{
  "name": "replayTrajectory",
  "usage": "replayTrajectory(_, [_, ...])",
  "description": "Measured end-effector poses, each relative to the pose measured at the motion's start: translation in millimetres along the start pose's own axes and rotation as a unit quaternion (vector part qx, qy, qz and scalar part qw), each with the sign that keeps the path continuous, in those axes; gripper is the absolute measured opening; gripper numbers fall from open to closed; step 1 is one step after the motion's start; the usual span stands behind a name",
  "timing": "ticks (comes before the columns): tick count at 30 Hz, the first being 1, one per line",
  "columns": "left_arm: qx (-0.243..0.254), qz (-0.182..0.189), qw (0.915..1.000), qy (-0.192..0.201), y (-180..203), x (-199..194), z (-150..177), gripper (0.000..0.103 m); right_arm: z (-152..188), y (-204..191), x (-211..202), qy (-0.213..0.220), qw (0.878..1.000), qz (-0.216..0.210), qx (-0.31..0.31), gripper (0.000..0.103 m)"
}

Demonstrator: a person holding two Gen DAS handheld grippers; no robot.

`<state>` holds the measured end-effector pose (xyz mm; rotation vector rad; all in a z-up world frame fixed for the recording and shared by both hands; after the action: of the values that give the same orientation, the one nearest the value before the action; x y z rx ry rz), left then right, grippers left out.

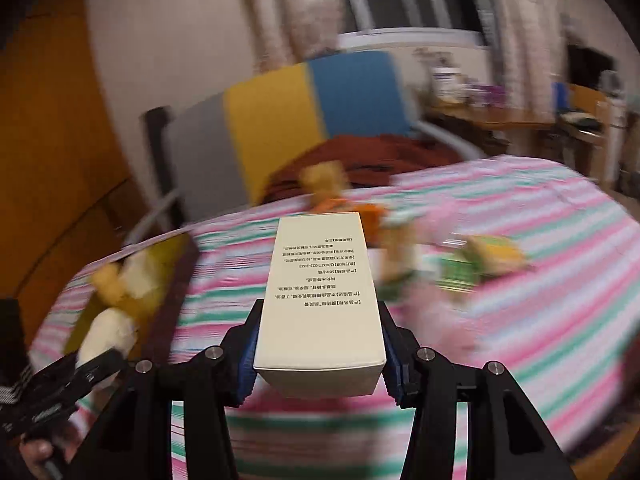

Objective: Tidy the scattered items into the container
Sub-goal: 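Lower sock and box into the gold tray and open both tools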

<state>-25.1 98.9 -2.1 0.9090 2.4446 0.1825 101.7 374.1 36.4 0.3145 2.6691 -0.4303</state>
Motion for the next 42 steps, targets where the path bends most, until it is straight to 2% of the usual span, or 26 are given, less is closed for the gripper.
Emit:
replayTrajectory(5, [-0.039,-0.092,0.9949,-0.007,-74,-1,-16,0.057,-8,-83,58,-0.031,0.996,-0.080,-0.031,0.051])
replayTrajectory(10, [-0.066,-0.149,0.9863,-0.025,-126,8,-24,0.057,-11,-149,112,-0.057,0.990,-0.116,-0.054,0.051])
replayTrajectory(17, [-0.090,-0.160,0.9806,-0.068,-158,31,-30,0.057,-12,-202,179,-0.089,0.987,-0.110,-0.080,0.051])
replayTrajectory(23, [-0.111,-0.154,0.9772,-0.094,-166,54,-39,0.057,-7,-222,228,-0.127,0.982,-0.086,-0.107,0.051])
replayTrajectory(30, [-0.101,-0.195,0.9686,-0.116,-174,86,-44,0.058,3,-238,264,-0.146,0.978,-0.060,-0.139,0.052])
replayTrajectory(34, [-0.092,-0.203,0.9671,-0.123,-169,97,-47,0.066,11,-234,279,-0.161,0.977,-0.055,-0.132,0.053])
replayTrajectory(35, [-0.088,-0.204,0.9672,-0.123,-168,97,-49,0.070,10,-233,280,-0.159,0.978,-0.057,-0.125,0.053])
replayTrajectory(39, [-0.080,-0.211,0.9656,-0.129,-168,101,-53,0.073,5,-233,276,-0.138,0.981,-0.064,-0.121,0.060])
replayTrajectory(42, [-0.058,-0.230,0.9651,-0.111,-164,95,-54,0.073,-1,-232,267,-0.119,0.984,-0.065,-0.118,0.065])
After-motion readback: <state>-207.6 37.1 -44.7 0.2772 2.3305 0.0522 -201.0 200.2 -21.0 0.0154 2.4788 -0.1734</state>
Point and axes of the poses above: each gripper's, at about its wrist camera, not at the fingertips, and x roughly the way its jaws point, y to its right, z to its underside, the point moved 2 cm from there along x, roughly the way its jaws point, and after that the axes turned 9 degrees about y, right-handed, at the moved point
